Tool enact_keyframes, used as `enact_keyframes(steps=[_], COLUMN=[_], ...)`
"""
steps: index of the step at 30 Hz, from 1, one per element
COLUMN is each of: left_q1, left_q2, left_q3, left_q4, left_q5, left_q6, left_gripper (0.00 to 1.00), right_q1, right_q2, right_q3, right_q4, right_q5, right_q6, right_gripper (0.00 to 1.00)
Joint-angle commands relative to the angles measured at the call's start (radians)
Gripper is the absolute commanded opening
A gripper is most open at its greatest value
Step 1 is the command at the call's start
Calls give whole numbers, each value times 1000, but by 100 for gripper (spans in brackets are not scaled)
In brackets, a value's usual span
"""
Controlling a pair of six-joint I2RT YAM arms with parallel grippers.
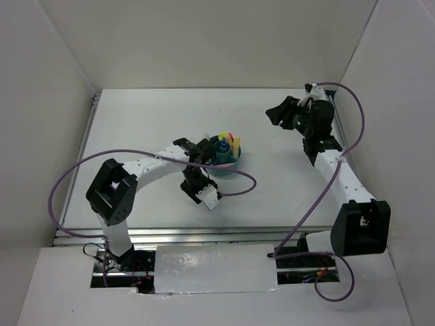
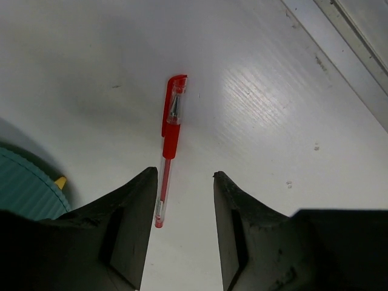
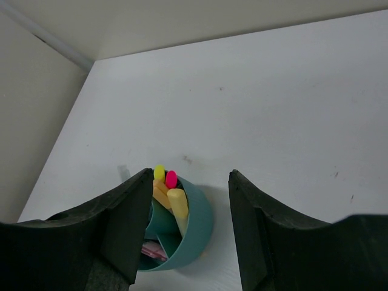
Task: Sort the stationery into containers
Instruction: Pick up the pen from the center of the board.
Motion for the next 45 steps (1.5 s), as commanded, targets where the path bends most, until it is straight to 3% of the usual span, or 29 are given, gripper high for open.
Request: enact_keyframes(steps=[1, 7, 20, 28, 32, 33, 35, 40, 43, 44, 45], left_q1=[-20, -53, -56, -62, -30, -24, -19, 16, 88, 139, 166], left_q2=[27, 46, 91, 106, 54, 42, 4, -82, -143, -159, -174], left_q3=[35, -31, -125, -136, -61, -18, 27, 188, 232, 222, 210], left_q4=[7, 130, 217, 220, 154, 150, 134, 125, 249, 310, 456], left_q5=[-71, -117, -123, -86, 109, 134, 174, 367, 516, 552, 614], left_q6=[-11, -36, -68, -111, -119, -146, -157, -298, -514, -663, -751], left_gripper=[54, 50, 42, 25, 20, 9, 0, 0, 0, 0, 0], right_q1=[-18, -27, -31, -28, -22, -19, -15, -7, -4, -4, -2], right_q2=[-62, -64, -53, -41, -33, -28, -21, 2, 22, 34, 41], right_q3=[14, 4, 2, 2, 8, 14, 19, 45, 65, 76, 83], right_q4=[-8, -3, 12, 14, 15, 14, 12, 5, 0, 0, -1], right_q5=[-34, -39, -51, -57, -54, -56, -57, -63, -69, -71, -72], right_q6=[10, 12, 2, -10, -15, -18, -24, -33, -34, -36, -36], right_gripper=[60, 60, 59, 59, 58, 58, 58, 58, 58, 58, 58])
